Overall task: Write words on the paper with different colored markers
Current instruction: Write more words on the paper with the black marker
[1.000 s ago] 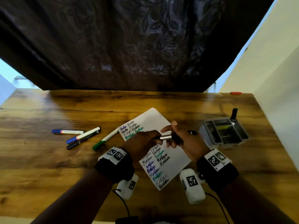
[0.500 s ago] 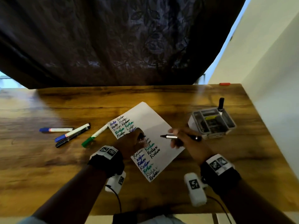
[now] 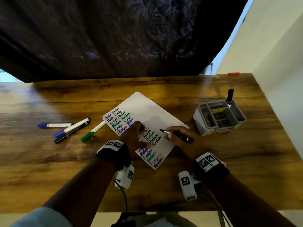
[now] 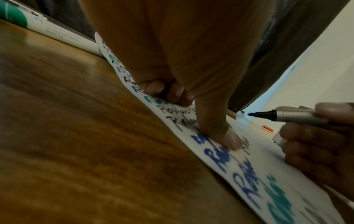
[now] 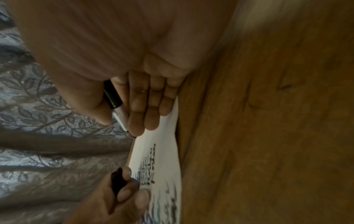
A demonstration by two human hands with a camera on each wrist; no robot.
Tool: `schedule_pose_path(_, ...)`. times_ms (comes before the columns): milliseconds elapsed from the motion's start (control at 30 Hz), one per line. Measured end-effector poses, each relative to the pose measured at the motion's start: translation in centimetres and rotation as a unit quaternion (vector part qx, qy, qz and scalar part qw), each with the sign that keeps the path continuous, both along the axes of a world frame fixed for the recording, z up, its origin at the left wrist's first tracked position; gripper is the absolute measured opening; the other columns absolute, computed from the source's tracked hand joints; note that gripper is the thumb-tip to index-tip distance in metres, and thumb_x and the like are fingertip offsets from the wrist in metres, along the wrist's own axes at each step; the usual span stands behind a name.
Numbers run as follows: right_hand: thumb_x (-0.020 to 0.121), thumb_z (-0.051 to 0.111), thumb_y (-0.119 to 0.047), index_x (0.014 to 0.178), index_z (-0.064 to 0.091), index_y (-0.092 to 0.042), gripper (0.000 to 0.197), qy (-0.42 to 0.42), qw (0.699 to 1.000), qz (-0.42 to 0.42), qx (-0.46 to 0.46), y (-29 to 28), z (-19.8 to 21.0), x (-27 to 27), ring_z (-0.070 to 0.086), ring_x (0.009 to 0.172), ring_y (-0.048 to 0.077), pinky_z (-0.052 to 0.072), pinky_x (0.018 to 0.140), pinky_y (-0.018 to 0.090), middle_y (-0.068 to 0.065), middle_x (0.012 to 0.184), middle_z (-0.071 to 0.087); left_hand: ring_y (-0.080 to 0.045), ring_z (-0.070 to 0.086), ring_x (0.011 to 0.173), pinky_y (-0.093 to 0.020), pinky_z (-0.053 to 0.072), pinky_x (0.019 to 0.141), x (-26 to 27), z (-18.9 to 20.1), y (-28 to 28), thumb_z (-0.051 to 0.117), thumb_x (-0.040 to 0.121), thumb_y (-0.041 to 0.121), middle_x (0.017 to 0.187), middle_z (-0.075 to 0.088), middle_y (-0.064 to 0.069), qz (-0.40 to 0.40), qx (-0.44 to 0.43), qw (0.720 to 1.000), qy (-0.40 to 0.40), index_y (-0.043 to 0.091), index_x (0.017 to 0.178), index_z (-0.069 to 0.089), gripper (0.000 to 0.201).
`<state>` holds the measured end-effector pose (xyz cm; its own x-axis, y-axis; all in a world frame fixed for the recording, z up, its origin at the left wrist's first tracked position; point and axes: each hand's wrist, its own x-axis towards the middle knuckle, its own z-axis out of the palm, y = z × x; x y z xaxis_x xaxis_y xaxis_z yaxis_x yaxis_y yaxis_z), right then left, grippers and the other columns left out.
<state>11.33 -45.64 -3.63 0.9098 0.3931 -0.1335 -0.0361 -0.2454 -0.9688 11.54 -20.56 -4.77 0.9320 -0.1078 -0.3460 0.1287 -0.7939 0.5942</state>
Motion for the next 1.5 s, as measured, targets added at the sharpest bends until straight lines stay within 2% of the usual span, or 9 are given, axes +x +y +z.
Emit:
schedule_pose_path(200, 0.087, 0.065, -0.026, 0.102, 0.061, -0.021, 0.016, -0.082, 0.996, 0.035, -0.009, 0.0, -2.4, -1.4, 0.067, 0.100, 0.009, 0.057, 0.080, 0.019, 0.004, 0.106, 0.068, -0.014, 0.055, 0.104, -0.029, 0.049, 0.082, 0.1, -0.5, 0.3, 0.089, 0.061, 0.037, 0.112, 0.056, 0.004, 0.026, -0.020, 0.999, -0.006, 0.018, 0.111, 0.042, 0.071)
schedule_pose_path(400, 0.093, 0.062, -0.013, 0.107, 0.047, -0.031, 0.027, -0.034, 0.988, 0.132, -0.066, 0.0, -1.6, 0.2, 0.059, 0.104, -0.014, 0.057, 0.089, 0.022, -0.017, 0.108, 0.058, -0.014, 0.054, 0.108, -0.034, 0.052, 0.088, 0.3, -0.5, 0.3, 0.088, 0.061, 0.041, 0.114, 0.054, 0.006, 0.020, -0.017, 1.000, 0.004, 0.021, 0.112, 0.042, 0.072)
schedule_pose_path(533, 0.090, 0.066, -0.020, 0.098, 0.046, -0.041, 0.030, -0.067, 0.986, 0.112, -0.104, 0.2, -1.3, 0.3, 0.067, 0.100, 0.016, 0.059, 0.081, 0.034, 0.000, 0.102, 0.066, -0.014, 0.054, 0.107, -0.034, 0.052, 0.087, 0.3, -0.3, 0.3, 0.088, 0.061, 0.040, 0.112, 0.054, 0.007, 0.023, -0.017, 1.000, 0.009, 0.022, 0.111, 0.041, 0.071)
schedule_pose_path(600, 0.089, 0.067, -0.020, 0.099, 0.049, -0.037, 0.026, -0.075, 0.986, 0.100, -0.115, 0.6, -1.7, 0.0, 0.067, 0.094, 0.019, 0.059, 0.077, 0.036, 0.005, 0.101, 0.067, -0.014, 0.055, 0.107, -0.035, 0.052, 0.088, 0.3, -0.3, 0.3, 0.089, 0.061, 0.039, 0.113, 0.055, 0.005, 0.028, -0.023, 0.999, 0.009, 0.020, 0.111, 0.042, 0.072)
schedule_pose_path(800, 0.087, 0.069, -0.007, 0.105, 0.055, -0.003, 0.023, -0.084, 0.986, 0.079, -0.123, 1.1, -2.1, -0.3, 0.055, 0.086, -0.026, 0.047, 0.069, 0.000, -0.023, 0.091, 0.053, -0.012, 0.054, 0.103, -0.027, 0.048, 0.082, 0.1, -0.4, 0.2, 0.088, 0.063, 0.036, 0.109, 0.054, 0.007, 0.036, -0.025, 0.999, -0.005, 0.024, 0.109, 0.040, 0.068)
schedule_pose_path(967, 0.086, 0.070, -0.017, 0.106, 0.056, -0.010, 0.025, -0.090, 0.983, 0.096, -0.130, 1.2, -2.5, -0.1, 0.061, 0.093, -0.005, 0.054, 0.082, 0.010, -0.003, 0.113, 0.065, -0.013, 0.055, 0.103, -0.029, 0.050, 0.083, 0.1, -0.4, 0.3, 0.088, 0.062, 0.038, 0.109, 0.055, 0.007, 0.036, -0.028, 0.999, 0.000, 0.026, 0.107, 0.038, 0.068)
schedule_pose_path(1067, 0.085, 0.072, -0.015, 0.102, 0.058, -0.009, 0.023, -0.108, 0.982, 0.093, -0.122, 1.2, -2.4, -0.4, 0.061, 0.094, -0.008, 0.057, 0.083, 0.018, -0.007, 0.110, 0.064, -0.013, 0.054, 0.103, -0.028, 0.049, 0.082, 0.1, -0.3, 0.3, 0.088, 0.063, 0.037, 0.110, 0.054, 0.007, 0.033, -0.033, 0.999, -0.001, 0.026, 0.107, 0.037, 0.068)
schedule_pose_path(1233, 0.084, 0.072, -0.014, 0.101, 0.058, -0.011, 0.022, -0.115, 0.983, 0.080, -0.120, 1.4, -2.3, -0.7, 0.064, 0.101, 0.008, 0.059, 0.084, 0.026, 0.002, 0.112, 0.067, -0.013, 0.055, 0.106, -0.027, 0.049, 0.082, 0.1, -0.4, 0.4, 0.088, 0.063, 0.038, 0.111, 0.055, 0.007, 0.035, -0.029, 0.999, 0.003, 0.025, 0.108, 0.038, 0.067)
schedule_pose_path(1500, 0.080, 0.076, -0.014, 0.093, 0.061, -0.015, 0.020, -0.123, 0.984, 0.063, -0.116, 1.3, -1.8, -1.1, 0.063, 0.087, -0.002, 0.054, 0.074, 0.010, -0.013, 0.098, 0.063, -0.014, 0.054, 0.106, -0.031, 0.050, 0.085, 0.0, -0.3, 0.3, 0.088, 0.062, 0.039, 0.111, 0.054, 0.007, 0.037, -0.024, 0.999, 0.003, 0.025, 0.107, 0.040, 0.068)
